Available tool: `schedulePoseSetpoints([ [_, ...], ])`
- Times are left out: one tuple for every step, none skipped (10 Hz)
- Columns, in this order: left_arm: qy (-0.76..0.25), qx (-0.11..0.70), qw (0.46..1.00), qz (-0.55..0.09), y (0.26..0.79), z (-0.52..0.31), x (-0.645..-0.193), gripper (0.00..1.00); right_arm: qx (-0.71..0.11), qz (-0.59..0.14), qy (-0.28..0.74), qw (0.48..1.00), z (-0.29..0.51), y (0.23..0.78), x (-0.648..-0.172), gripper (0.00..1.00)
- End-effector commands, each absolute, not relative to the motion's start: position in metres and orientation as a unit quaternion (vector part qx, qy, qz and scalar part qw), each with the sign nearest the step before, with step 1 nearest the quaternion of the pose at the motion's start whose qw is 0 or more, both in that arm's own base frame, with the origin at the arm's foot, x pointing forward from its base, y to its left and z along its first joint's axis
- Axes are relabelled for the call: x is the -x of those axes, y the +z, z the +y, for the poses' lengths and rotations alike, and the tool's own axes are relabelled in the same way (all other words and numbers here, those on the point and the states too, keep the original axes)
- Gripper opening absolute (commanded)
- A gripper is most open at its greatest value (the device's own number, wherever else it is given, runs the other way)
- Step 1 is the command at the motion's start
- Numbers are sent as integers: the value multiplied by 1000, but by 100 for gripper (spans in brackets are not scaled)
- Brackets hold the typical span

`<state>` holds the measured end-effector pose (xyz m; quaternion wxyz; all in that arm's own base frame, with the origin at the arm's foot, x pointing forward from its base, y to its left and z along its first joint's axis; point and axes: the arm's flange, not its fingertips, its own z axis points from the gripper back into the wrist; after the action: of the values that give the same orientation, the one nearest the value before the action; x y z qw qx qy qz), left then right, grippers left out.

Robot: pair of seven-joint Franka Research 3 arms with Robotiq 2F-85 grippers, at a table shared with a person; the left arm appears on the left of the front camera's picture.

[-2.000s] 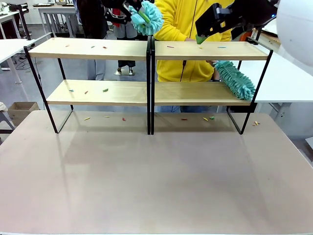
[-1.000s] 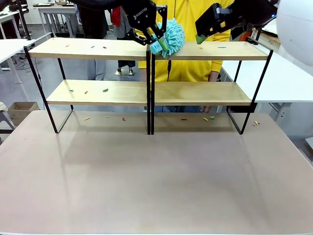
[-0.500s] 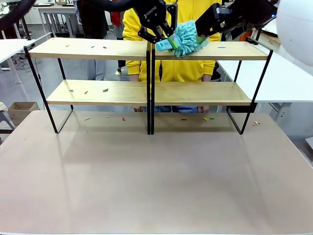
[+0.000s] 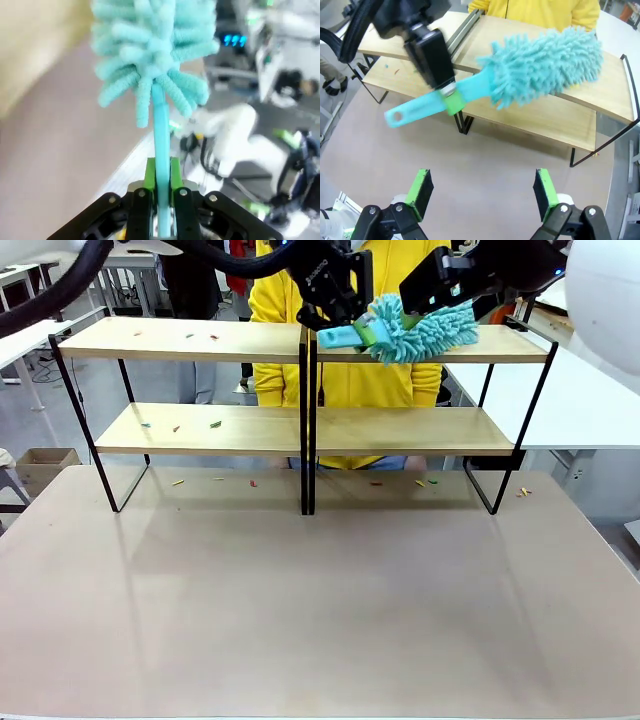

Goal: Clean the shelves.
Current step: Clean a randomly selected level of the Shelf with the Duster.

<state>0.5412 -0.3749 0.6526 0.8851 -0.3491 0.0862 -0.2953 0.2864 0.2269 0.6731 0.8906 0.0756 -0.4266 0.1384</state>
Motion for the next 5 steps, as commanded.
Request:
schedulePoseSetpoints([
  [-384,347,832,197,679,-359,-552,13,-74,-429,136,890,226,674,-287,100],
  [-438,366,781,253,690,-345,-548,13,-74,-429,136,890,226,674,-287,100],
  [-466,394,744,273,699,-335,-546,13,-74,-429,136,890,226,674,-287,100],
  [-472,407,735,267,703,-326,-543,13,-74,-429,136,890,226,674,-287,100],
  [-472,414,735,255,705,-320,-542,13,-74,-429,136,890,226,674,-287,100],
])
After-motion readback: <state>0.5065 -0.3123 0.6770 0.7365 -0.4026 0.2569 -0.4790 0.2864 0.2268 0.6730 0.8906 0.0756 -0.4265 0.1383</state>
